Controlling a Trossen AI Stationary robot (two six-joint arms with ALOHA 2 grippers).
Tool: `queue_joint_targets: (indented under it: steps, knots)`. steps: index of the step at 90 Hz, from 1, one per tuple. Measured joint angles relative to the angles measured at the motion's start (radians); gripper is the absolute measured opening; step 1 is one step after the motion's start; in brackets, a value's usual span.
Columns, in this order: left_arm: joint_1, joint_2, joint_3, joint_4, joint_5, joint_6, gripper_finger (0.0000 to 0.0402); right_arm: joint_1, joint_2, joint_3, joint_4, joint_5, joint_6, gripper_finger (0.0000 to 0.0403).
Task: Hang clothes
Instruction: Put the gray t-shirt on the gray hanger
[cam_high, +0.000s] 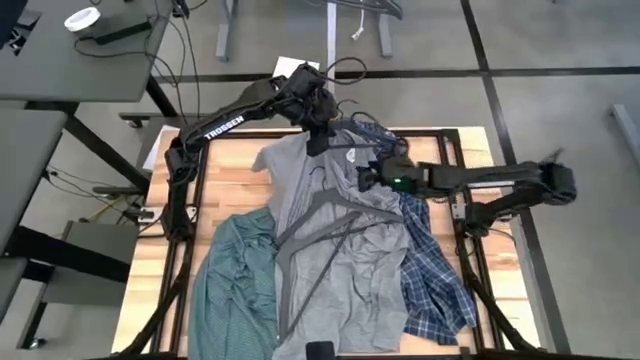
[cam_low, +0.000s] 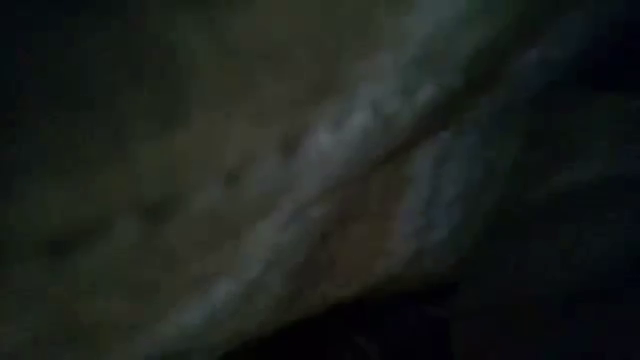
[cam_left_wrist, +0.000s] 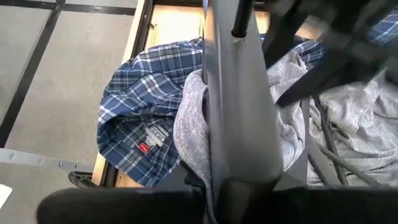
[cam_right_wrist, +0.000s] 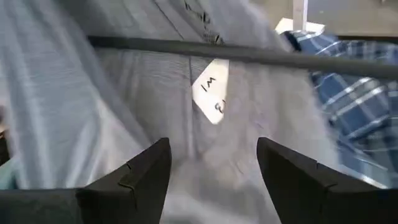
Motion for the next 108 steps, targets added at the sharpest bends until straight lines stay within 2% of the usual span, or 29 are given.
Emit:
queue_joint_targets:
  steps: [9, 25, 36, 54, 70, 88, 108]
  knots:
    - [-0.007, 0.0, 0.0, 0.001, 0.0, -0.007, 0.0018, -0.024, 0.081, 0.02, 0.005, 0.058, 0.01, 0.0223]
    - [-0.021, 0.0, 0.0, -0.002, -0.003, -0.009, 0.0018, -0.06, 0.156, 0.034, -0.002, 0.062, 0.009, 0.0222]
    - [-0.023, -0.004, 0.0, -0.025, -0.003, -0.004, 0.0018, -0.081, 0.143, 0.035, -0.163, 0.101, 0.053, 0.0205]
    - [-0.024, -0.032, 0.0, -0.071, -0.003, 0.025, 0.0018, -0.115, 0.004, 0.037, -0.492, 0.178, 0.076, 0.0131]
    - [-0.022, -0.038, 0.0, -0.118, -0.035, 0.078, 0.0018, -0.127, -0.156, 0.036, -0.542, 0.157, -0.024, 0.0017]
    - [-0.02, -0.043, -0.021, -0.149, -0.035, 0.155, 0.0018, -0.121, -0.309, 0.034, -0.644, 0.073, 0.003, 0.0004]
    - [-0.019, -0.043, -0.029, -0.163, -0.04, 0.214, 0.0018, -0.163, -0.418, 0.036, -0.817, 0.069, 0.018, 0.0002]
